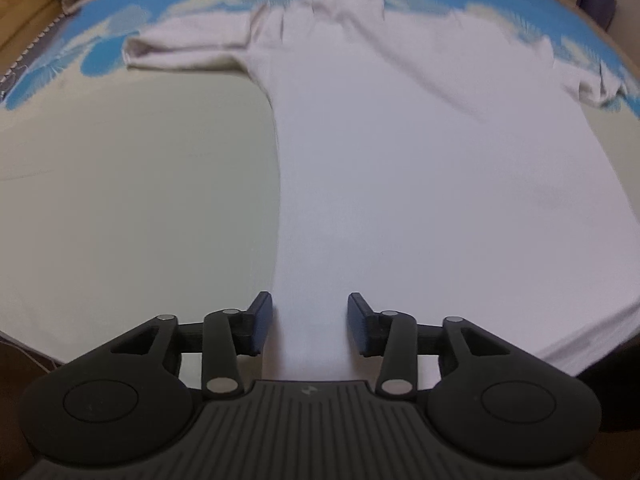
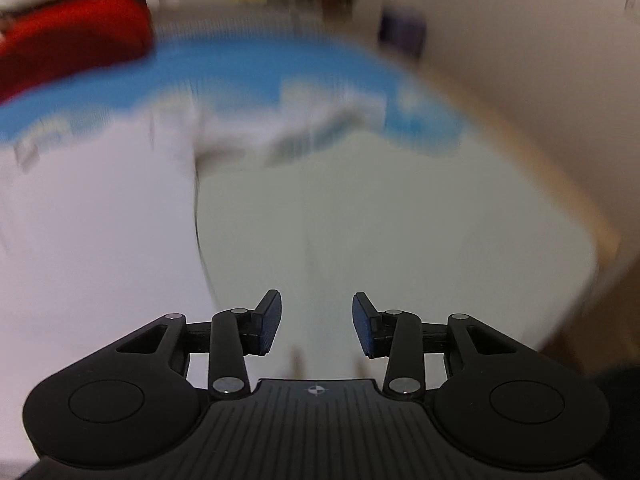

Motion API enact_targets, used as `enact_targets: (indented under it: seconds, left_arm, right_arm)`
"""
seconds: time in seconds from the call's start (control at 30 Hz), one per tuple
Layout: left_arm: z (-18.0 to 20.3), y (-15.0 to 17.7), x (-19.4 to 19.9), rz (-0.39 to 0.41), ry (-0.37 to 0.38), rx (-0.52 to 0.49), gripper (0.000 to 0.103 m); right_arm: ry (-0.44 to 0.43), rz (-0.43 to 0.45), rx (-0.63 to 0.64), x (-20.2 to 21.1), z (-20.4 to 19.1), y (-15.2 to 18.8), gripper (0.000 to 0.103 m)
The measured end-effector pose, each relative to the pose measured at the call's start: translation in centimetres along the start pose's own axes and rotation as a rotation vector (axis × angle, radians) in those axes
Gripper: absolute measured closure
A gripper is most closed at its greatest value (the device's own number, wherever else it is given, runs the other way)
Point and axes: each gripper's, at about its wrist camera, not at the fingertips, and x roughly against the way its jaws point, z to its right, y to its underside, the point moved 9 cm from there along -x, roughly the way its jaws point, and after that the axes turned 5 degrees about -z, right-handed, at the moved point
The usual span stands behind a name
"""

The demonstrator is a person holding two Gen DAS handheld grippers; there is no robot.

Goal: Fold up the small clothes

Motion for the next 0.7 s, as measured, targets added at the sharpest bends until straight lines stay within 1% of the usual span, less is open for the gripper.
enact_targets:
  seconds: [0.03, 0.1, 0.13, 0.17, 0.2, 0.27, 0.33, 0.37, 0.43, 0.47, 0.5, 0.53, 0.57, 0.67, 0.7]
  left_arm:
    - [0.0, -0.4, 0.4, 0.014, 0.004, 0.012, 0.056]
    - [0.0, -0.7, 1.1, 0.042, 0.021, 0.033, 0.056]
    - [0.0, -0.9, 1.2, 0.056, 0.034, 0.039, 0.056]
    - [0.1, -1.6, 1.0, 0.066, 0.043, 0.040, 0.056]
    - [0.3, -1.7, 1.1, 0.073, 0.055, 0.039, 0.056]
    - [0.6, -2.1, 0.5, 0.075, 0.077, 0.027, 0.056]
    - [1.2, -1.9, 0.4, 0.063, 0.094, 0.007, 0.054]
    - [1.5, -1.7, 0.2, 0.051, 0.104, -0.006, 0.051]
    - [2.2, -1.0, -0.8, 0.007, 0.113, -0.040, 0.047]
    - [2.4, -0.4, -1.5, -0.036, 0.103, -0.063, 0.044]
    - [2.5, 0.4, -2.3, -0.084, 0.082, -0.085, 0.044]
    - [2.5, 1.2, -3.2, -0.134, 0.048, -0.106, 0.043]
    - [2.4, 1.6, -3.5, -0.141, 0.019, -0.123, 0.040]
    - [2.5, 0.9, -2.5, -0.085, 0.012, -0.121, 0.040]
    - [2.4, 0.7, -2.4, -0.080, 0.016, -0.111, 0.040]
  right_arm:
    - [-0.011, 0.053, -0.015, 0.9, 0.3, -0.8, 0.054]
    - [-0.035, 0.113, -0.049, 1.2, 0.7, -2.2, 0.051]
    - [-0.061, 0.116, -0.066, 1.3, 0.7, -2.3, 0.051]
    - [-0.092, 0.099, -0.077, 1.0, 0.5, -2.2, 0.050]
    - [-0.123, 0.073, -0.079, 0.5, 0.2, -1.8, 0.050]
    - [-0.187, -0.012, -0.064, -0.1, -0.6, -0.4, 0.050]
    - [-0.234, -0.136, -0.035, -1.5, -1.9, 1.4, 0.050]
    - [-0.235, -0.208, -0.001, -2.5, -2.4, 2.6, 0.050]
    - [-0.199, -0.360, 0.089, -4.2, -3.0, 5.3, 0.050]
    - [-0.172, -0.431, 0.126, -5.1, -3.0, 6.6, 0.050]
    - [-0.147, -0.480, 0.146, -5.6, -2.8, 7.6, 0.050]
    - [-0.143, -0.470, 0.144, -5.6, -2.8, 7.5, 0.050]
    - [-0.144, -0.464, 0.140, -5.5, -2.8, 7.1, 0.049]
    - [-0.172, -0.460, 0.131, -5.1, -2.6, 6.6, 0.048]
    - [-0.166, -0.473, 0.130, -4.8, -2.2, 6.9, 0.048]
